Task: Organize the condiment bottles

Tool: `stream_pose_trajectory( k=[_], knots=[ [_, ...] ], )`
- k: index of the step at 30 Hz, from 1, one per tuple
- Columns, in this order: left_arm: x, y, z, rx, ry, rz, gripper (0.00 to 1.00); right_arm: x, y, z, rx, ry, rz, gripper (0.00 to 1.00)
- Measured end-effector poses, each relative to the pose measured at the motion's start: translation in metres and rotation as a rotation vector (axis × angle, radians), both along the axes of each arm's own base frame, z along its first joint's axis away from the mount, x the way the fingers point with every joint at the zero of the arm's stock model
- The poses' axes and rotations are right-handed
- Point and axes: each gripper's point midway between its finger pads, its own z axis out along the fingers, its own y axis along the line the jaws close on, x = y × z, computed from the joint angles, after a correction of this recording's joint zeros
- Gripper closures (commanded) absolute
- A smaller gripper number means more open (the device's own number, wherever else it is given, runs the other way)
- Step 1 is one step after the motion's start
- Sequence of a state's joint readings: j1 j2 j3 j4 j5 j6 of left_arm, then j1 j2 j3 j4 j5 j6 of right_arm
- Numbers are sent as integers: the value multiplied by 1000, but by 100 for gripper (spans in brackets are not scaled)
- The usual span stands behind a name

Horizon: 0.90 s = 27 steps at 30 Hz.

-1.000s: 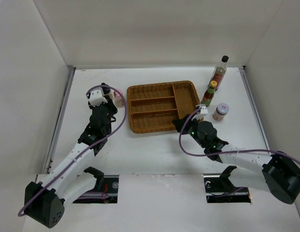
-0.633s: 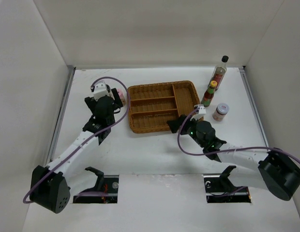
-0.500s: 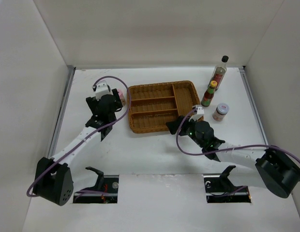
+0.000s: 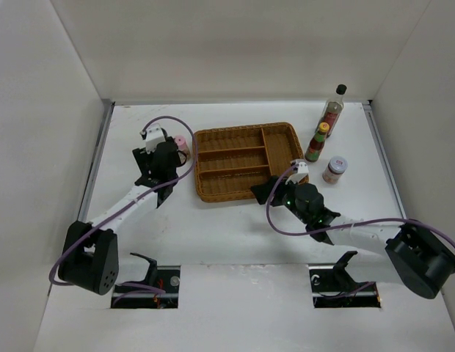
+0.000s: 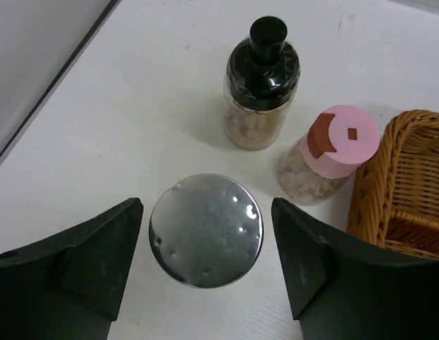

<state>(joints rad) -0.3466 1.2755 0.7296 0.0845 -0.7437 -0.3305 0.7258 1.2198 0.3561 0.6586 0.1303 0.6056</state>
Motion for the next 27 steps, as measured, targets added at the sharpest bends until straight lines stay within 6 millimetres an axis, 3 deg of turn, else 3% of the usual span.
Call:
stream_pose_trajectory(
  k=[7, 10, 14, 18, 20, 23, 25, 27],
  knots=[
    [-1, 0, -8, -16, 4, 2, 59, 2, -2, 3, 4, -6, -8, 15],
    [-7, 1, -3, -22, -6, -4, 63, 3, -4, 7, 12, -14, -15, 15],
    [-18, -3, 26, -43, -77, -27, 64, 5, -9, 12, 21, -28, -33, 14],
    [-21, -27, 75, -67, -186, -93, 64, 7, -14, 14, 27, -37, -52, 18],
    [-17, -49, 100, -89, -233, -147, 64, 8, -16, 14, 25, -38, -59, 29],
    [0, -89, 131, -126, -297, -232, 64, 9, -17, 14, 16, -42, -67, 68],
    [17, -113, 139, -144, -315, -276, 64, 9, -17, 14, 19, -38, -69, 75],
    [39, -134, 135, -150, -314, -308, 64, 9, -17, 14, 22, -36, -70, 74]
  ],
)
